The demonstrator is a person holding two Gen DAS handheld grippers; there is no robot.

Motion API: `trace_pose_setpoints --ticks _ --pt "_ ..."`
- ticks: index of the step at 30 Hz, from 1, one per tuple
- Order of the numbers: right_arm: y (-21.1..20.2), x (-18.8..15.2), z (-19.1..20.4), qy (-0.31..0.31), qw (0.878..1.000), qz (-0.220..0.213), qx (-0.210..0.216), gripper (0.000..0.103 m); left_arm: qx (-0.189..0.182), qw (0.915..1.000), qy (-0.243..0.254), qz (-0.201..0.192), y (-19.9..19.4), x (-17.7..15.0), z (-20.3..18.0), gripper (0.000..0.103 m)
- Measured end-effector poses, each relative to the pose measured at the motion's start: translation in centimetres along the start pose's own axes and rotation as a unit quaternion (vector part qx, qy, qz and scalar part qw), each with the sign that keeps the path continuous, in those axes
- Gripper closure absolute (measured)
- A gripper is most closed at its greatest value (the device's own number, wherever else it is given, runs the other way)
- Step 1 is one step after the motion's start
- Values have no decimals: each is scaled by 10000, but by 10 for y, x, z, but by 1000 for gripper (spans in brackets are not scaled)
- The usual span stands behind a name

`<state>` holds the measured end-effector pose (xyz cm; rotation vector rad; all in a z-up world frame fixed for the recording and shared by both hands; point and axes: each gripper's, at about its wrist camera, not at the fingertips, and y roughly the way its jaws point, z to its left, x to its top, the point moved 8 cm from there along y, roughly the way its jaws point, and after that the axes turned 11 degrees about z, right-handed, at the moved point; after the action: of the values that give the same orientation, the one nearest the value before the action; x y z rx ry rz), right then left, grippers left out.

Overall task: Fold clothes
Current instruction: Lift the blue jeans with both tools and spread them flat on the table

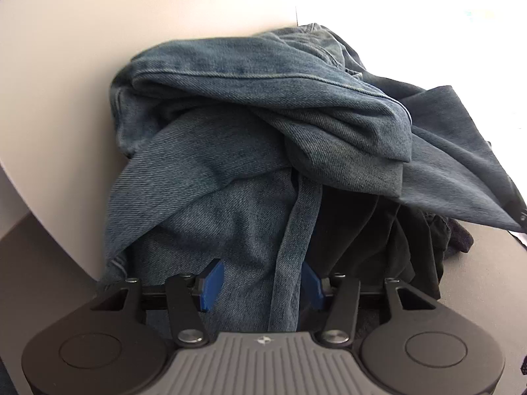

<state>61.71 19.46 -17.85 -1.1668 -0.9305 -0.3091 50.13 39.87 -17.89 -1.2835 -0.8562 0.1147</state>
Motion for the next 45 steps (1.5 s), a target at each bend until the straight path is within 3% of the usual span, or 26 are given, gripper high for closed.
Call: trace_pose_setpoints --ticks 4,7,10,14,17,19,21,23,24,27,28,30,31,33,38,40,42,45 --pt "-74 -13 -36 -815 9898 -712 -932 95 2 9998 -32 -171 -44 -25 -8 50" --pt "-130 -34 -114 -314 9864 -755 -1425 95 -37 9998 -14 -211 -70 -49 -20 50" --pt "-187 -67 -201 55 9744 -758 -2117 95 -186 9997 30 -182 -95 -78 -43 50" --pt "-269 -126 -328 483 9447 -579 -3191 96 -503 9979 379 -133 -141 -137 -83 50" --pt "-338 -162 -425 1056 9081 -572 -4011 98 -684 9957 611 -116 -161 -174 -110 50" --pt "-381 -177 -478 1562 8923 -657 -4184 99 -839 9939 711 -53 -171 -198 -128 49" --pt "-409 -187 -511 1787 8750 -761 -4434 99 -960 9921 804 0 -177 -220 -143 49" --pt "-424 -197 -528 1613 8556 -791 -4855 99 -1027 9907 891 29 -179 -236 -154 49" --pt "-425 -202 -533 1539 8527 -705 -4942 98 -1041 9906 879 64 -176 -248 -159 48" --pt "-404 -239 -545 1995 8739 197 -4429 78 -1101 9909 732 243 -167 -269 -167 46" --pt "-398 -253 -542 2201 8764 319 -4272 69 -1130 9909 661 317 -162 -272 -168 44" --pt "-388 -281 -536 2608 8792 562 -3949 64 -1157 9904 630 411 -157 -274 -173 44" --pt "-384 -293 -530 2823 8804 620 -3761 56 -1158 9902 634 451 -156 -275 -175 43" --pt "-376 -311 -514 3235 8821 649 -3362 51 -1096 9902 732 461 -153 -275 -179 38" --pt "-338 -327 -466 4041 8909 713 -1946 31 -1110 9865 1028 632 -139 -275 -187 31" --pt "-324 -330 -450 4302 8886 719 -1418 26 -1152 9839 1147 746 -131 -277 -191 29" --pt "-310 -334 -439 4653 8769 741 -954 25 -1283 9798 1267 865 -124 -280 -197 29" --pt "-293 -335 -433 4927 8640 774 -687 25 -1460 9731 1458 1021 -114 -284 -207 28"
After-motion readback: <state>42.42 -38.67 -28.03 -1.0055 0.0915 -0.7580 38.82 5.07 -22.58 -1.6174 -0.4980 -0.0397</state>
